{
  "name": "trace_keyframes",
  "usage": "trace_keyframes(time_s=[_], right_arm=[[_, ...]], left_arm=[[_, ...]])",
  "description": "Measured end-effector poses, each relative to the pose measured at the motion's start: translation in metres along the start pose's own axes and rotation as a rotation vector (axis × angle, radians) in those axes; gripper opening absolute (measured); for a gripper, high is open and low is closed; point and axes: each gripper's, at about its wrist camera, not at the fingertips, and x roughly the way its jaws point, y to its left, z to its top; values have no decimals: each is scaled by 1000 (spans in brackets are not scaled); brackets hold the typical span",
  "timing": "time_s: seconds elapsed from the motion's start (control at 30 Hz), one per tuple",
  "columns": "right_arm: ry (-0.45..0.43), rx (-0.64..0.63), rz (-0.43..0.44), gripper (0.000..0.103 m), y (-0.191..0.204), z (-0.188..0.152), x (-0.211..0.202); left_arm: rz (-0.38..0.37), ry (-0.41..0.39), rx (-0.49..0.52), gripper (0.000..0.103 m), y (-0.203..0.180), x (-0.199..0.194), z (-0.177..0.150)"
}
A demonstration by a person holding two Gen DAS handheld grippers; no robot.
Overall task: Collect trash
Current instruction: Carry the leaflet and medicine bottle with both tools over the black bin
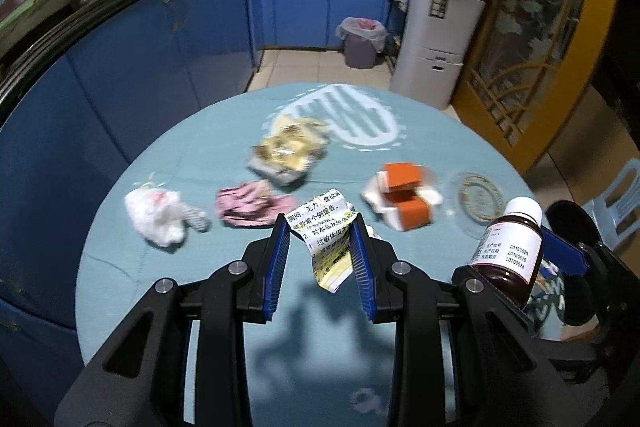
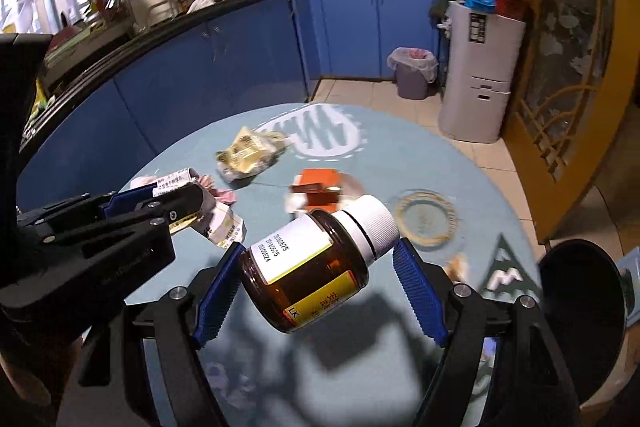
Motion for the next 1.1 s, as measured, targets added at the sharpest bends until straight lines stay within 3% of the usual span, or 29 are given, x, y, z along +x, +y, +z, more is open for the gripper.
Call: trace_keyframes(time_s=[0.77, 1.1], right_arm=[[-93, 206, -120, 74, -129, -33, -62], [-96, 308, -198, 74, -188, -53, -76]], left_arm=[[-110, -32, 236, 32, -164, -7, 16], [-168, -5, 355, 32, -246, 6, 5]])
